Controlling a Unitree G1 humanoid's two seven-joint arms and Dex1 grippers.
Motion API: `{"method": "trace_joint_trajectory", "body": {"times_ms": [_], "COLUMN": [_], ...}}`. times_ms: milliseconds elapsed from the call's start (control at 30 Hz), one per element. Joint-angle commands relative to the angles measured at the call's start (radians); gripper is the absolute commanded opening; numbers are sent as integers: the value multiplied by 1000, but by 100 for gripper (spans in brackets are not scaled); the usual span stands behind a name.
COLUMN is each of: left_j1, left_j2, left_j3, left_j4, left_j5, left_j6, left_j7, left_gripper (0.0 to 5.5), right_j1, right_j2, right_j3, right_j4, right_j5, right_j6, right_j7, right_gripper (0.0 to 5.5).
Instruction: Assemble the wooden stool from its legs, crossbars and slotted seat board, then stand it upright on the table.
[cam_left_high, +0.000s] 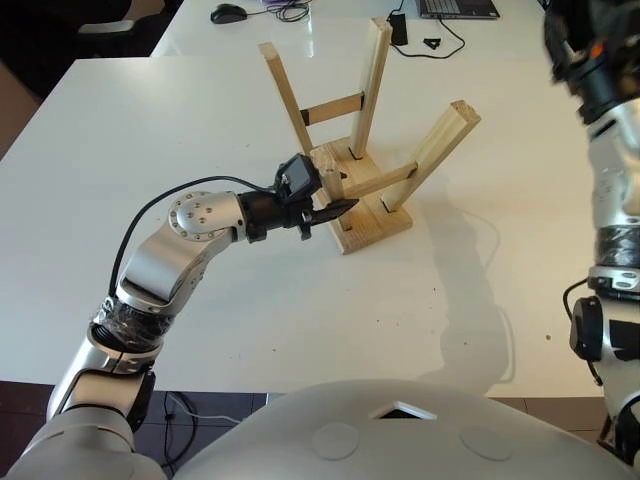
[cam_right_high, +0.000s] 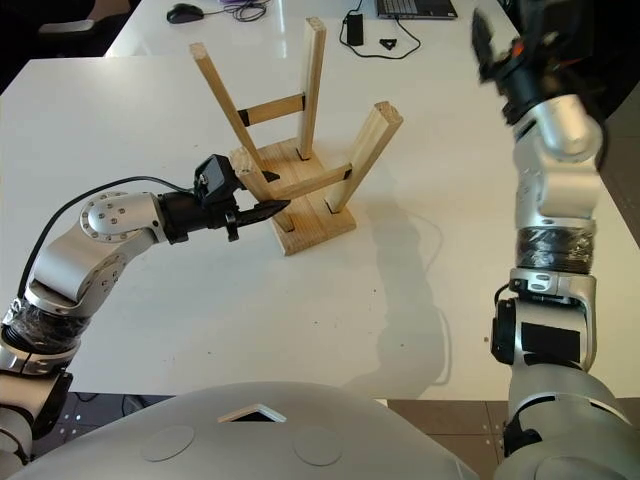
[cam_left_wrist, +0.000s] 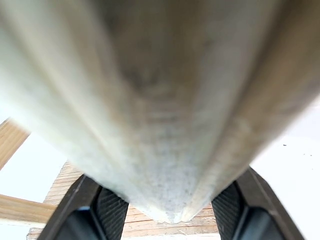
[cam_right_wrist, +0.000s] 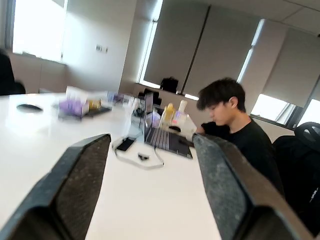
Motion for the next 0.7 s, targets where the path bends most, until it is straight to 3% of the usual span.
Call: {"method": "trace_joint_trajectory", "body": {"times_ms": [33,167,267,400,700], "left_j1": [65,70,45,49,66], "left_j2": [67,80,68,68,106], "left_j3": [-64,-68,-80,-80,-62], "left_j4": [107,93,80,79,75], "left_j5": [106,108,105,110,87], "left_j6": [128,131,139,138,139], "left_j7": [-7,-18,-20,-24,-36], "left_gripper": [204,204,204,204,204], "right_j1": [136,136,142,178,6], "right_j2": [155,255,250,207,82], "right_j3": [176,243,284,254,-137], "right_j4": [-302,-785,-807,-630,91], "right_j5": [75,512,479,303,98], "right_j6": [43,318,387,391,166], "right_j7": [122,156,161,137,-112], "right_gripper": [303,303,303,303,303]}}
